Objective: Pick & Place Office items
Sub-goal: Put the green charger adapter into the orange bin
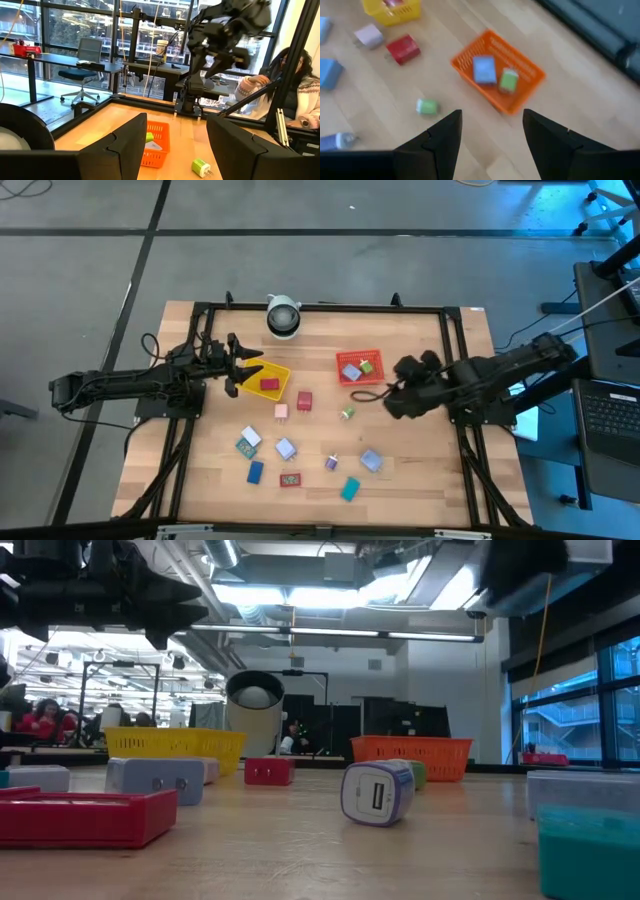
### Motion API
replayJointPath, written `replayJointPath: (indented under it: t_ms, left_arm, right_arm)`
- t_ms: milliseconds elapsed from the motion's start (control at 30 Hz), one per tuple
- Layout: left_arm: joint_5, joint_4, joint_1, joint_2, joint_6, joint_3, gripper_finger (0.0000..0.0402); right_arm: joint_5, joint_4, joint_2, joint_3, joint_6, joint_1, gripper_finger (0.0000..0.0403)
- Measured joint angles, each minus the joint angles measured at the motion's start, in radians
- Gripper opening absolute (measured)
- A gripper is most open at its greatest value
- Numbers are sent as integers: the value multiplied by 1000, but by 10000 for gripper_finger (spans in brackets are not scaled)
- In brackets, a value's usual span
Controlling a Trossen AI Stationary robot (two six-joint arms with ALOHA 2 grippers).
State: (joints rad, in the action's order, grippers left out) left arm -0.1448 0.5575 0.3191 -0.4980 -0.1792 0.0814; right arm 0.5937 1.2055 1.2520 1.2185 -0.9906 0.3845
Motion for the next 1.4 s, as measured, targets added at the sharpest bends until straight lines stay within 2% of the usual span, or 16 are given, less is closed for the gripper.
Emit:
replayJointPath:
  t_ms: [100,300,533,667,800,967,1167,1400]
  left_arm:
    - [0,13,0,0,-1,0,203]
    - [0,26,0,0,-21,0,203]
    - [0,26,0,0,-20,0,203]
    - [0,26,0,0,-20,0,203]
    - [0,22,0,0,-25,0,203]
    - [1,19,0,0,-27,0,203]
    - [1,15,0,0,-28,0,203]
    - [1,14,0,0,-28,0,203]
  right_arm:
    - [-41,-85,-121,-145,-26,-16,210]
    - [-168,-432,-316,-444,64,-66,210]
    - [-291,-762,-354,-676,151,-136,210]
    - [-315,-916,-311,-709,278,-159,210]
    - [-329,-934,-254,-709,341,-197,210]
    - [-449,-1037,-176,-709,478,-214,214]
    - [-497,-1233,-83,-709,548,-213,250]
    - [-534,-1291,35,-709,634,-212,276]
